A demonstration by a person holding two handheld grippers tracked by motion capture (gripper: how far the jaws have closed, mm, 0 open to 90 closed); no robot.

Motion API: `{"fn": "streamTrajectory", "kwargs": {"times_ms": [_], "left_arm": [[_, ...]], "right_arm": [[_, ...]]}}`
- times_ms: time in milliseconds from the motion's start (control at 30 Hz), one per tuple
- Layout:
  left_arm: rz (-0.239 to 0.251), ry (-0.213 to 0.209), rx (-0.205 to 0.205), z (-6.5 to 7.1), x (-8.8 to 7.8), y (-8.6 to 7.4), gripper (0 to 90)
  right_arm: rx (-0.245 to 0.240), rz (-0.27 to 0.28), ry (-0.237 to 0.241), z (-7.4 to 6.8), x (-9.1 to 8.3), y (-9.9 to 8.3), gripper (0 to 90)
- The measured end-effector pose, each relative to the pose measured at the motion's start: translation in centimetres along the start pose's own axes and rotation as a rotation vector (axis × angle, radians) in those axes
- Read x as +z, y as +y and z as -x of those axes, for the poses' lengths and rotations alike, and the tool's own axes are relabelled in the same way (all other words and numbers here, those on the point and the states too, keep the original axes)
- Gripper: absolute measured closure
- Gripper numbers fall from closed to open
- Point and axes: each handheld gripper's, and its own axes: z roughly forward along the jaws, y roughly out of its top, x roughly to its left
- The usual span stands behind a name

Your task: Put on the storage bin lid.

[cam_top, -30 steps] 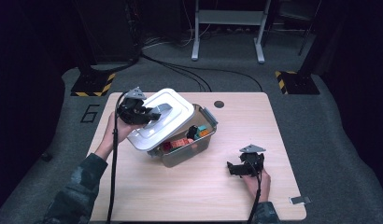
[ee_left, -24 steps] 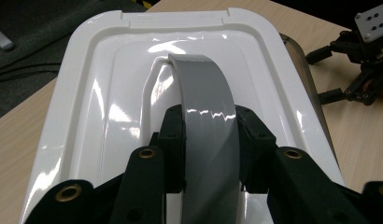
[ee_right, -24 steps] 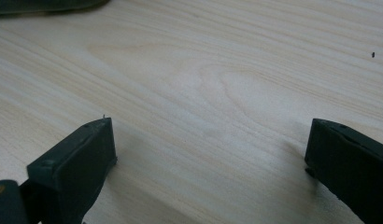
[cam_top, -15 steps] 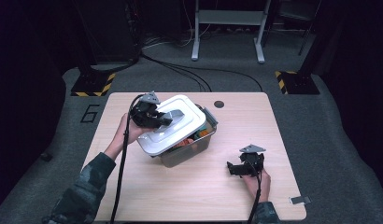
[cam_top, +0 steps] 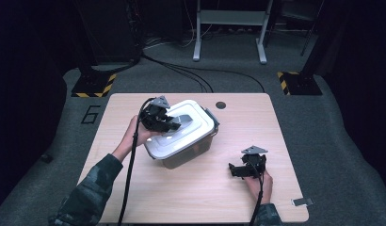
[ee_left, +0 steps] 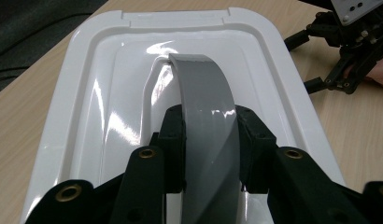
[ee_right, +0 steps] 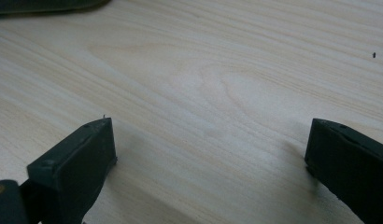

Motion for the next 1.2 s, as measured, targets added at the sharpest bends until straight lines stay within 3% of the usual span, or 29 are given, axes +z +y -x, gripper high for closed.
{"fn": "streamTrajectory", "kwargs": {"times_ms": [400,1000,1067,1200], "left_arm": [[-0.021,-0.023,0.007,0.3,1.4,0.2,66.9],[-0.05,-0.025,0.022,0.4,2.4,0.4,66.3],[-0.048,-0.029,0.025,0.3,2.3,0.4,62.0],[-0.055,-0.008,0.019,0.4,2.0,0.4,44.9]], "right_arm": [[-0.003,-0.001,0.0,0.0,0.0,0.0,1.2],[-0.004,-0.001,0.0,0.0,0.0,0.0,1.2],[-0.004,-0.001,0.0,0.0,0.0,0.0,1.2],[-0.004,-0.001,0.0,0.0,0.0,0.0,1.2]]}}
